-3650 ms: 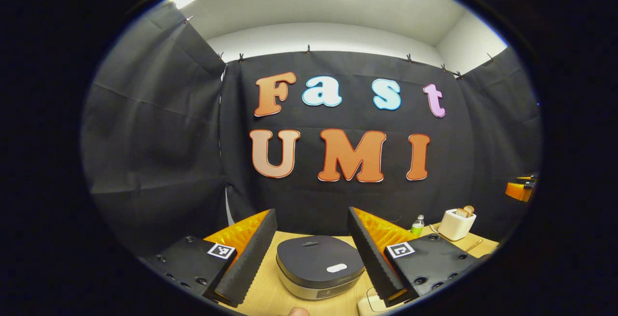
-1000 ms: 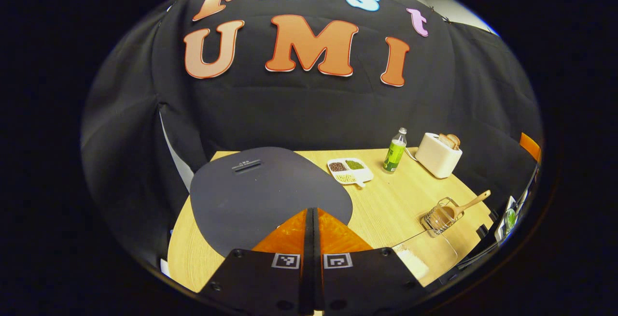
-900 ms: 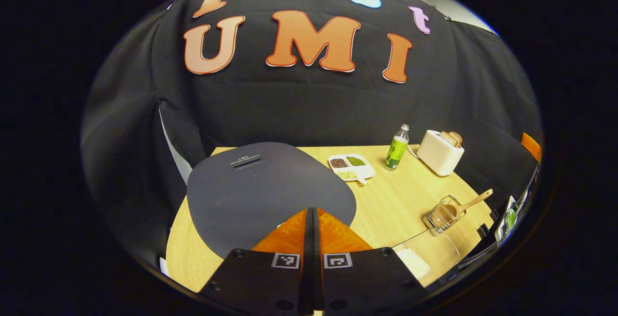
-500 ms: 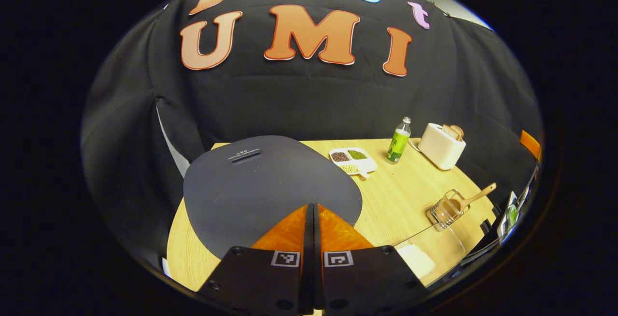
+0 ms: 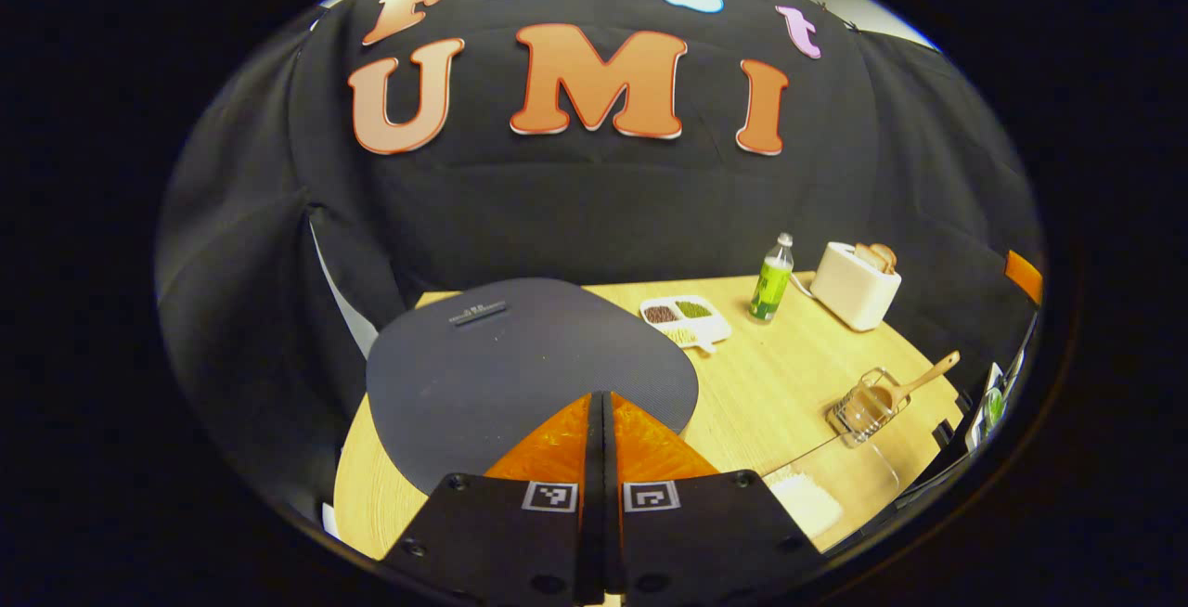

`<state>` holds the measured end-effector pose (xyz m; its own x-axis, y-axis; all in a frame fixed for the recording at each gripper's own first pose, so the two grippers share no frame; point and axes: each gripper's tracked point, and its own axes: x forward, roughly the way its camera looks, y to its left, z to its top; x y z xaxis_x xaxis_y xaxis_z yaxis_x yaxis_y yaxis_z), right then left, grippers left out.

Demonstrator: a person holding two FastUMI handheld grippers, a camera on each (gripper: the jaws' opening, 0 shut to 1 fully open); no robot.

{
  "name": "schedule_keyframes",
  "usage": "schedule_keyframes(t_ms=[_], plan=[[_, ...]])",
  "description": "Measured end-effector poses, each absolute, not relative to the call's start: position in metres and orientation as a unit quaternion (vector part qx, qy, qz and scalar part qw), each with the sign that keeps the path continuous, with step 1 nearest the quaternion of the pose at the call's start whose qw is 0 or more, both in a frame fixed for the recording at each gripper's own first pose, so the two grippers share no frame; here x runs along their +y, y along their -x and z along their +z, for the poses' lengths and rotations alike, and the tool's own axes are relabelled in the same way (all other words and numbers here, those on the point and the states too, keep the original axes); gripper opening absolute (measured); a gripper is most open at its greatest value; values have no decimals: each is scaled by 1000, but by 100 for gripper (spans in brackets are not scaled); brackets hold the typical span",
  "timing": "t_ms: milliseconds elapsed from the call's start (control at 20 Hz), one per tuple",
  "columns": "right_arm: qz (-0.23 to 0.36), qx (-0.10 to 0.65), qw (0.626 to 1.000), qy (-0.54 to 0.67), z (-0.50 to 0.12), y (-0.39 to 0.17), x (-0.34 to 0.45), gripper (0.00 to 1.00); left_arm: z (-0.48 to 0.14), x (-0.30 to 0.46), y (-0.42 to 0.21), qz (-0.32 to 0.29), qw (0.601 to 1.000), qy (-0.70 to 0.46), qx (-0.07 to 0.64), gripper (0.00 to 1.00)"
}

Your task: Close the left gripper, press the button to open the rice cooker; take a wooden spoon from the chopstick holder with the right hand, scoop a spoonful of rice and pour it into the rice cooker, then put the wooden spoon back into the chopstick holder.

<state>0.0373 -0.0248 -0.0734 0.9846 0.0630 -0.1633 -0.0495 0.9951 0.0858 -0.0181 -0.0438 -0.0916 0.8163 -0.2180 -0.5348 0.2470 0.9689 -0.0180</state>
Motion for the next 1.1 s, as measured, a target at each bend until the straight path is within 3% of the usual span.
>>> schedule_keyframes(t_ms=[50, 150, 200, 400, 450, 500, 750, 800, 900, 1100], plan=[[24, 76, 996, -37, -69, -34, -27, 94, -71, -42, 11, -109, 964, -26, 242, 9], [13, 65, 997, -27, -61, -29, -34, 93, -21, -28, 2, -75, 981, -46, 170, 0], [9, 59, 998, -24, -57, -28, -37, 93, 0, -24, 2, -68, 986, -56, 144, 4], [-1, 46, 998, -31, -46, -21, -41, 94, 61, -13, 30, -58, 993, -66, 76, 0], [-3, 45, 998, -32, -46, -20, -40, 94, 62, -16, 37, -62, 993, -61, 74, 0], [-2, 45, 998, -32, -46, -19, -39, 94, 62, -19, 39, -70, 993, -50, 75, 9], [-8, 49, 999, -14, -56, -17, -39, 93, 54, -11, 50, -78, 993, -10, 89, 0], [-12, 48, 999, -12, -60, -19, -42, 94, 52, -8, 52, -78, 993, -3, 94, 4], [-22, 47, 999, -12, -69, -21, -48, 94, 48, 1, 53, -69, 992, -1, 101, 0], [-45, 55, 997, -21, -103, -26, -66, 94, 55, 22, 54, -49, 995, -2, 92, 4]])
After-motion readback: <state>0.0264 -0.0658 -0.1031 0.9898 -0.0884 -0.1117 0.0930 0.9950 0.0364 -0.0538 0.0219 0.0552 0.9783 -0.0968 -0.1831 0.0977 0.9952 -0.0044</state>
